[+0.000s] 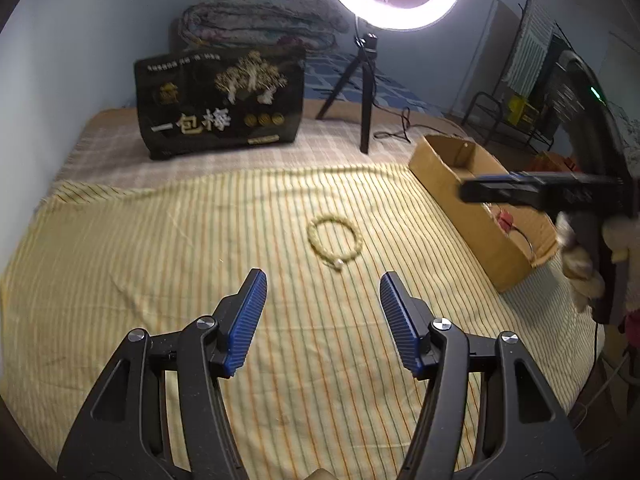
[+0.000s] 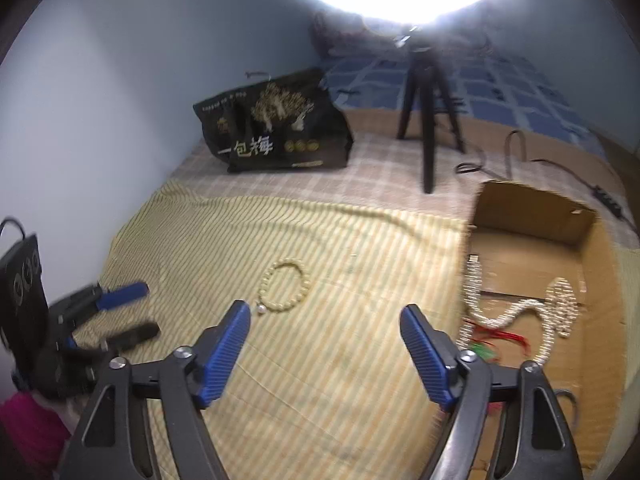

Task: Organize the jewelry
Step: 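Move the right tool over the pale bead bracelet on the sheet, then close the right tool on the bead bracelet and lift it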

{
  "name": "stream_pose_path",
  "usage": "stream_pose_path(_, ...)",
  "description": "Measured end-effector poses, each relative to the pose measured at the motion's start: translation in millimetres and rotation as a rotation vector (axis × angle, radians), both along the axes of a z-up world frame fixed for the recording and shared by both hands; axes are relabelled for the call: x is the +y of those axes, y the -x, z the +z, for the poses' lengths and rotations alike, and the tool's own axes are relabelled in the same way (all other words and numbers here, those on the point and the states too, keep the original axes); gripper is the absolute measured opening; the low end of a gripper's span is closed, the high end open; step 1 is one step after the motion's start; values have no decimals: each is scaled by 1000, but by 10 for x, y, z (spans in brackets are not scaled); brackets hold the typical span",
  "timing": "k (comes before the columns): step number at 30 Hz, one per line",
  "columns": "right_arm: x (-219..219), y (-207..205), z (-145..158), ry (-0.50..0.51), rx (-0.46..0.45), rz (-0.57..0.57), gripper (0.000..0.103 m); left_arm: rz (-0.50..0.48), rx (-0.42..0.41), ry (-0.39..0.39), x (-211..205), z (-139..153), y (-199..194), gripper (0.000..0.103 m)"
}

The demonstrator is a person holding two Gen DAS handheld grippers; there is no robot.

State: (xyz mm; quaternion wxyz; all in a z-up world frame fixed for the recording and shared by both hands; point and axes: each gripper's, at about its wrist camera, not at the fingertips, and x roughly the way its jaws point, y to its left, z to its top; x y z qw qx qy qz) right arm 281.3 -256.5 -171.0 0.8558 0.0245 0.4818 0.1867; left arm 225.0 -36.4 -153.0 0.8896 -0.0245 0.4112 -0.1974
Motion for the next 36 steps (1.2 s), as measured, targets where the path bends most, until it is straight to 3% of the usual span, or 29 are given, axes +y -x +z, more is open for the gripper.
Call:
stream_pose_path(2, 99, -105, -102, -10, 36, -2, 71, -16, 13, -3, -47, -72, 10, 50)
stream_pose_path(7, 265, -368, -396, -58, 127, -27, 56, -29, 32, 15, -72, -190, 0, 43)
stream_pose_path(13, 446, -563, -651, -37, 173, -24, 43, -36, 54, 24, -139, -318, -67, 37)
stream_pose_path(30, 703, -830, -928, 59, 171, 1, 31, -42, 69, -18, -392, -661, -294, 35)
stream_pose_path(36, 722, -884, -954, 104, 151, 6, 17, -32, 80, -18, -388, -701, -391, 31)
